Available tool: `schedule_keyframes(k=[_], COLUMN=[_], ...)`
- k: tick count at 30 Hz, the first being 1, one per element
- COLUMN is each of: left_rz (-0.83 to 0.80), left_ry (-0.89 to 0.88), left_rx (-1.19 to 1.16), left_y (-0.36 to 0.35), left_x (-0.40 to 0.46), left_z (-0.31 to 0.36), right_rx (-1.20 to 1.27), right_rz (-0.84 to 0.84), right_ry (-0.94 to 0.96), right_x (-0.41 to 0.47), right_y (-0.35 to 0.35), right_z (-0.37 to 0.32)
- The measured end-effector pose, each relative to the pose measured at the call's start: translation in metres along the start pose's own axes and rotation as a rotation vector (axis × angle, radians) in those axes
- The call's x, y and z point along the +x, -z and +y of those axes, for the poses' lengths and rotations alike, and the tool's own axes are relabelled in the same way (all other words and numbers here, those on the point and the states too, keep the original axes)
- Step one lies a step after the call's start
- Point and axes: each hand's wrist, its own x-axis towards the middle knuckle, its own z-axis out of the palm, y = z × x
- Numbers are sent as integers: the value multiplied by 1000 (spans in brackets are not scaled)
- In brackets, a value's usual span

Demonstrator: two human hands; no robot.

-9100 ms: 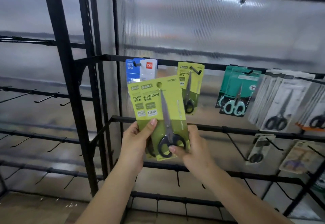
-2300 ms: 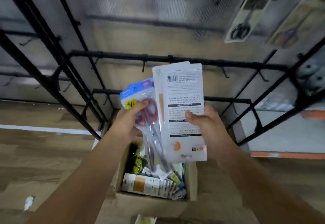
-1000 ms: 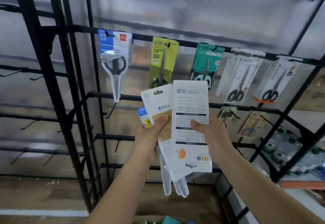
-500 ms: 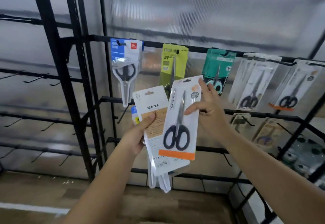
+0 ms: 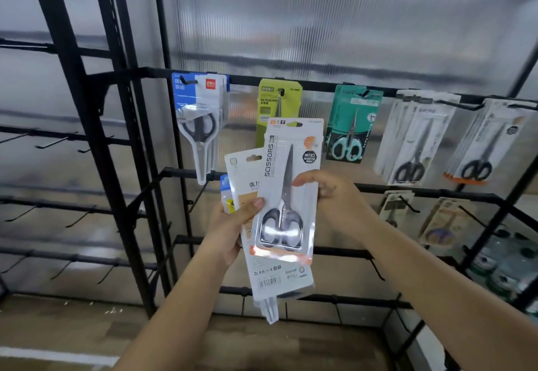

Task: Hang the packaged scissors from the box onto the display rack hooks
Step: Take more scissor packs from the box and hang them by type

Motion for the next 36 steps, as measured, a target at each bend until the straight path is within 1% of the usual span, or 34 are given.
schedule_keyframes(k=[2, 4, 6, 8, 10, 13, 16, 19, 22, 25, 27, 29, 33, 36], left_rz=[11, 14, 21, 28, 21, 11, -23, -31, -31, -20, 4, 21, 37, 34], left_ry=[-35, -67, -92, -98, -80, -15, 46, 83, 119, 119, 116, 107, 79, 76], left_rx=[-15, 3, 34, 48, 41, 45, 54, 26, -20, -56, -76, -79, -82, -101], left_y=[-4, -10, -16, -22, -28, -42, -70, -105, -139, -174, -198, -223, -271, -298], left_x=[1, 3, 6, 10, 16, 25, 33, 40, 51, 63, 71, 78, 84, 84], left_z=[1, 2, 1, -4, -11, -25, -45, -62, -73, -79, -82, -86, -99, -113], right_rx=[153, 290, 421, 456, 384, 308, 361, 364, 359, 386, 383, 290, 44, -72], right_rz=[-79, -103, -57, 76, 236, 423, 579, 709, 840, 963, 1021, 1042, 1017, 977], right_ry=[-119, -185, -195, -218, -239, -253, -279, -261, -212, -143, -93, -56, 25, 32], right_x=[-2, -1, 0, -1, -5, -24, -51, -73, -83, -85, -86, -85, -82, -79], right_y=[10, 17, 20, 24, 36, 65, 103, 146, 190, 233, 265, 298, 348, 377], right_z=[0, 5, 9, 14, 21, 34, 46, 50, 50, 47, 46, 42, 36, 40])
